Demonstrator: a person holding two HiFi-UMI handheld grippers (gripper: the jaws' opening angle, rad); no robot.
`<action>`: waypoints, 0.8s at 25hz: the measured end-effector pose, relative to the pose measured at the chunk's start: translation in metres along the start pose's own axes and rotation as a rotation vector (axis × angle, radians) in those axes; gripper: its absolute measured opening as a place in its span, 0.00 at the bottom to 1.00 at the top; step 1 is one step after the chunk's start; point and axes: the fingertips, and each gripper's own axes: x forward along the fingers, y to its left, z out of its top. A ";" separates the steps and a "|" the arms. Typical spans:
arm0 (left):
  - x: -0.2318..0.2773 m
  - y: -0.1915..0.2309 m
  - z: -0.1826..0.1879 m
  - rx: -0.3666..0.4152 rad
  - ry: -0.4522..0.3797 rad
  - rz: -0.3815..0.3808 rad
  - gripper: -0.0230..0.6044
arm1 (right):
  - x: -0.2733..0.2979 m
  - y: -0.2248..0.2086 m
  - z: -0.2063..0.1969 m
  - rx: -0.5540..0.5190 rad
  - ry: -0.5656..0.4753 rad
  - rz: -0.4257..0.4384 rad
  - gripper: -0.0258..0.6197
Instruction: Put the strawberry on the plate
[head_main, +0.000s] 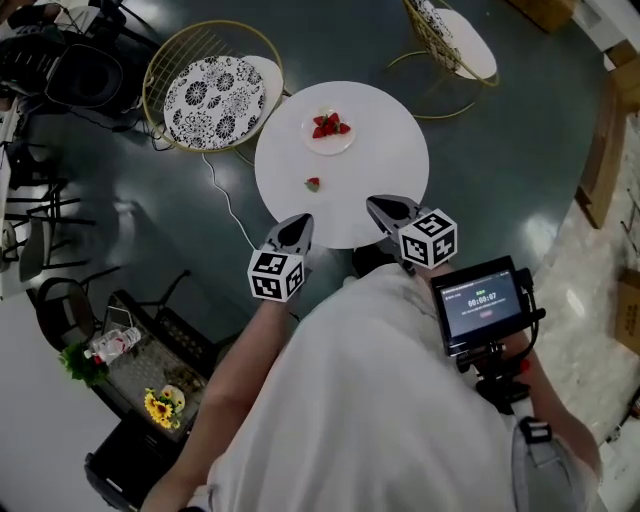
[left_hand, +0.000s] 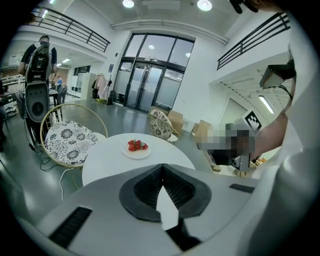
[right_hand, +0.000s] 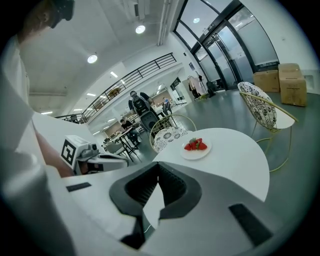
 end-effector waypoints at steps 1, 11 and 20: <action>0.003 0.002 0.001 0.001 0.005 0.000 0.05 | 0.002 -0.002 0.001 0.002 0.005 0.003 0.05; 0.081 0.048 0.000 -0.033 0.123 0.081 0.05 | 0.050 -0.070 0.013 0.039 0.058 0.068 0.05; 0.089 0.062 -0.014 -0.098 0.193 0.115 0.05 | 0.050 -0.077 0.013 0.061 0.071 0.078 0.05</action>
